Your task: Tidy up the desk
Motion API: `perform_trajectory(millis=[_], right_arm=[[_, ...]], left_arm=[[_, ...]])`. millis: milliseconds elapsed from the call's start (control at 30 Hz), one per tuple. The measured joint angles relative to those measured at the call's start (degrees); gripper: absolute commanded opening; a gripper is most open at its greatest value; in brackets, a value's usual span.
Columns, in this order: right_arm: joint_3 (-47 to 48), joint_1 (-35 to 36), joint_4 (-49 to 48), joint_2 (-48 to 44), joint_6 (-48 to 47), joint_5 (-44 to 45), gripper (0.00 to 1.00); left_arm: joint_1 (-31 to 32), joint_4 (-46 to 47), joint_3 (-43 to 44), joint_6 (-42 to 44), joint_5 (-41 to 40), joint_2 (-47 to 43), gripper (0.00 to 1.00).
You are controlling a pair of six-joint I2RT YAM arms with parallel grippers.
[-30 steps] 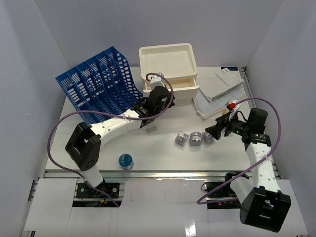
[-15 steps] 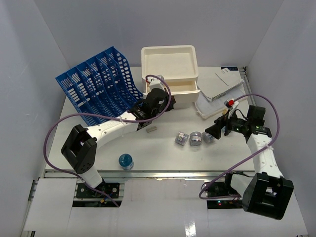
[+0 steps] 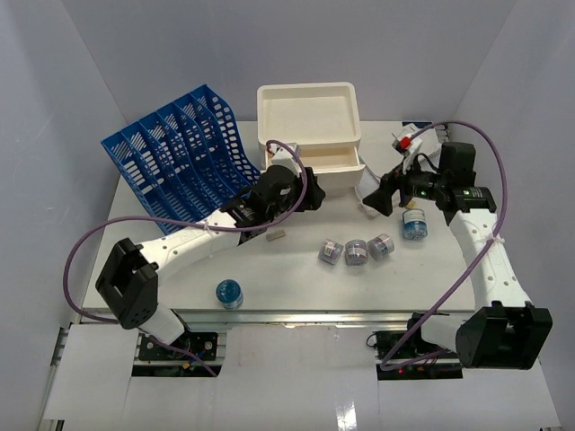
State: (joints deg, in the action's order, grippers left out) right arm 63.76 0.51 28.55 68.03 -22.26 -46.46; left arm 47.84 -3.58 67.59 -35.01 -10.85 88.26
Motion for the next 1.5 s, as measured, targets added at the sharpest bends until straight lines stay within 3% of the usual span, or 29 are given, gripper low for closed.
perform_trajectory(millis=[200,333,500,700,1033,1500], right_arm=[[9.9,9.6,4.7,4.2,-6.8,3.8,1.00],[11.1,14.5,6.4,3.5,-14.1,4.6,1.00],[9.8,17.2,6.4,1.8,-26.2,4.3,0.95],[8.3,20.1,4.8,2.9,-37.4,4.3,0.91],[9.9,20.5,3.1,11.5,-42.8,5.4,0.83],[12.6,21.0,5.1,16.2,-44.1,5.0,0.60]], left_arm=[[0.2,-2.7,-1.6,5.9,4.7,-6.3,0.80],[0.2,-4.8,-1.1,12.5,7.7,-11.7,0.86],[-4.7,-10.3,7.1,21.5,16.6,-12.9,0.82],[-17.5,-12.5,18.7,28.6,28.7,-5.8,0.77],[-17.2,-15.4,25.2,46.5,37.8,7.3,0.75],[-17.2,-15.3,31.4,65.2,34.4,16.0,0.65]])
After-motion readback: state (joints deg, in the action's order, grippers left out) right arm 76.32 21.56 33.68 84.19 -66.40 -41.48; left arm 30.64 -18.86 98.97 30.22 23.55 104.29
